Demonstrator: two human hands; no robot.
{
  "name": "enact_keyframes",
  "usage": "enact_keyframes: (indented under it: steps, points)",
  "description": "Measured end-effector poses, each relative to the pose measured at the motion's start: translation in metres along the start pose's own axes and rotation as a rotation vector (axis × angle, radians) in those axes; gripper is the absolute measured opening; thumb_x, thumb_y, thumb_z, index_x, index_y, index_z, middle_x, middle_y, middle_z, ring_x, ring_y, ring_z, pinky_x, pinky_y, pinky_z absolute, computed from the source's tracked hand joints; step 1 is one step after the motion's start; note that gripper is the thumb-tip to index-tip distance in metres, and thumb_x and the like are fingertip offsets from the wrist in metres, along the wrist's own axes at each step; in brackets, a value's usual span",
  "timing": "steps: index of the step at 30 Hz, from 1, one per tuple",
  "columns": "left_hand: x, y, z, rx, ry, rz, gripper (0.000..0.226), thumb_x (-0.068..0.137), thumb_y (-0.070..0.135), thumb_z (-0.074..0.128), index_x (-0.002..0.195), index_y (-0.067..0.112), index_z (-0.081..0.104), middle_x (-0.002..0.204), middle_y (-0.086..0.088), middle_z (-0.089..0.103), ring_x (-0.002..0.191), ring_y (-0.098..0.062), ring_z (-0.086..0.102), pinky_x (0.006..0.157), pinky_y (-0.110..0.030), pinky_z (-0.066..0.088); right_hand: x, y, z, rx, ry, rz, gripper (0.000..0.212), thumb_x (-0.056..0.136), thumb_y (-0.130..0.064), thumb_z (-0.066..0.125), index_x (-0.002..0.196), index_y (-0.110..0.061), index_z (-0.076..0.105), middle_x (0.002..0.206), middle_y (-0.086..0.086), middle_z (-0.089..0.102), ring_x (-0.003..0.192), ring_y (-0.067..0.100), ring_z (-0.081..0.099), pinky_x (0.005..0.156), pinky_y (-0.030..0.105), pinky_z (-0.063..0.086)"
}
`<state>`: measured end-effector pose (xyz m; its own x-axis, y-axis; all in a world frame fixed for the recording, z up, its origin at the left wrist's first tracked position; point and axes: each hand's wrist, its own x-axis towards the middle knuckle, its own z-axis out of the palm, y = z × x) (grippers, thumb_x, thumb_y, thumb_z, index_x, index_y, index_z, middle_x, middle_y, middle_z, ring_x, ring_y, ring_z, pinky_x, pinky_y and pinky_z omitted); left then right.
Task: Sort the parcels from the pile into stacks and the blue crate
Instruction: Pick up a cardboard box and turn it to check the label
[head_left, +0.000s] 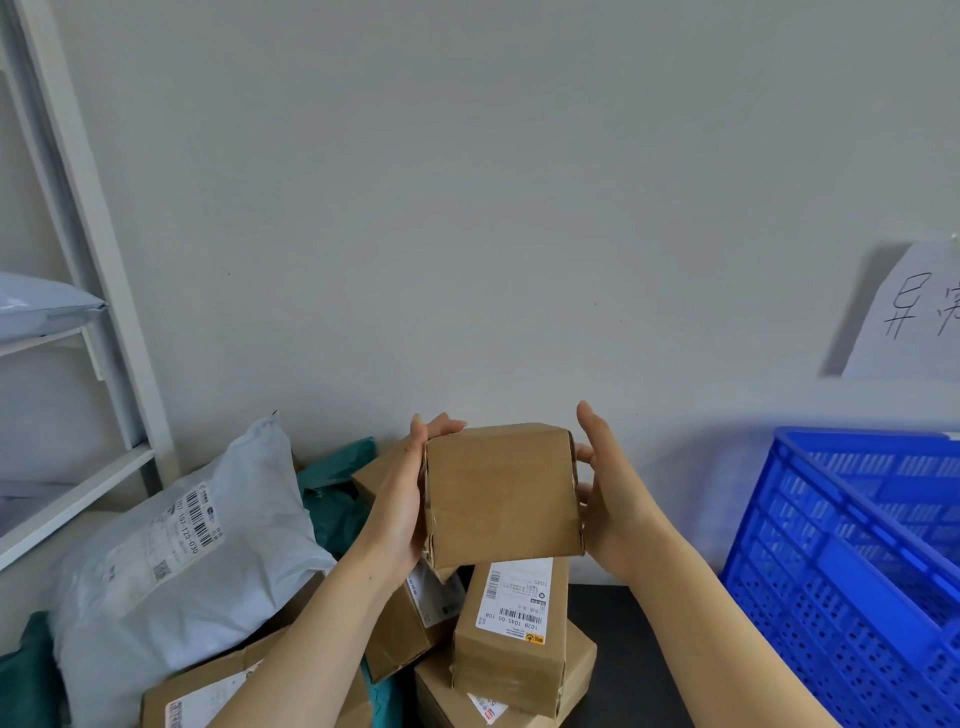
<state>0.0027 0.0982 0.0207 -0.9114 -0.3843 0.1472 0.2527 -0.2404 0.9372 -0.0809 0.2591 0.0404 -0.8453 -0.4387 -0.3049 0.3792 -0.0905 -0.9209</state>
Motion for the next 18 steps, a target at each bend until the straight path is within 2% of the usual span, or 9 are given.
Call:
enact_keyframes:
  steps: [1,3,6,9,12,14,16,18]
  points:
    - [-0.0001,0.0003,0.0003,0.015,0.001,0.018,0.049,0.082,0.056,0.032,0.105,0.026,0.062,0.089,0.02,0.071,0.084,-0.004,0.068,0.073,-0.03,0.051,0.0002,-0.0003,-0.0005,-0.005,0.003,0.004,0.071,0.069,-0.075,0.057,0.12,-0.026,0.056,0.103,0.008,0.054,0.082,0.021,0.056,0.063,0.033,0.048]
    - [-0.0002,0.0001,0.0013,0.033,0.014,0.038,0.046,0.084,0.055,0.033,0.106,0.026,0.063,0.092,0.023,0.07,0.087,-0.003,0.067,0.074,-0.029,0.051,0.0013,0.0008,-0.0003,-0.021,0.025,0.01,0.069,0.072,-0.068,0.063,0.125,-0.025,0.053,0.113,0.01,0.052,0.085,0.021,0.055,0.061,0.033,0.046]
    - [-0.001,0.0017,0.0036,0.008,0.038,0.037,0.047,0.079,0.056,0.042,0.112,0.029,0.062,0.113,0.009,0.064,0.104,-0.014,0.061,0.079,-0.033,0.049,0.0023,0.002,0.0011,0.013,0.077,0.017,0.064,0.074,-0.056,0.067,0.125,-0.023,0.051,0.129,0.014,0.051,0.101,0.027,0.058,0.068,0.035,0.051]
    - [-0.0002,0.0039,0.0044,-0.042,0.078,-0.005,0.05,0.076,0.052,0.049,0.121,0.032,0.055,0.117,0.003,0.061,0.105,-0.016,0.059,0.077,-0.033,0.048,0.0033,0.0017,0.0004,0.056,0.067,0.01,0.055,0.078,-0.046,0.066,0.125,-0.021,0.052,0.126,0.011,0.053,0.101,0.029,0.057,0.072,0.036,0.049]
    - [0.0032,0.0054,0.0046,-0.078,0.082,-0.126,0.052,0.071,0.051,0.058,0.119,0.028,0.058,0.119,-0.006,0.063,0.105,-0.023,0.061,0.077,-0.036,0.049,0.0054,0.0037,-0.0022,0.072,0.041,-0.002,0.051,0.079,-0.038,0.065,0.125,-0.021,0.051,0.123,0.01,0.053,0.11,0.032,0.055,0.075,0.039,0.048]
    - [0.0046,0.0067,0.004,-0.08,0.051,-0.2,0.046,0.076,0.051,0.058,0.113,0.024,0.063,0.108,-0.009,0.07,0.096,-0.023,0.065,0.074,-0.035,0.05,0.0063,0.0047,-0.0015,0.08,0.028,-0.007,0.049,0.079,-0.035,0.064,0.124,-0.021,0.052,0.123,0.009,0.054,0.114,0.032,0.055,0.076,0.039,0.049]
    - [0.0046,0.0086,0.0039,-0.096,-0.003,-0.256,0.037,0.081,0.052,0.055,0.103,0.024,0.067,0.089,-0.005,0.075,0.085,-0.021,0.068,0.072,-0.035,0.05,0.0067,0.0047,-0.0002,0.082,0.023,-0.024,0.047,0.079,-0.033,0.063,0.124,-0.023,0.054,0.122,0.008,0.055,0.115,0.032,0.055,0.075,0.039,0.049]
    - [0.0065,0.0088,0.0023,-0.092,-0.01,-0.281,0.043,0.075,0.055,0.057,0.104,0.025,0.067,0.087,-0.005,0.075,0.09,-0.024,0.067,0.075,-0.036,0.05,0.0064,0.0035,0.0004,0.087,0.013,-0.057,0.042,0.08,-0.03,0.061,0.122,-0.025,0.057,0.12,0.007,0.055,0.112,0.03,0.055,0.073,0.038,0.049]
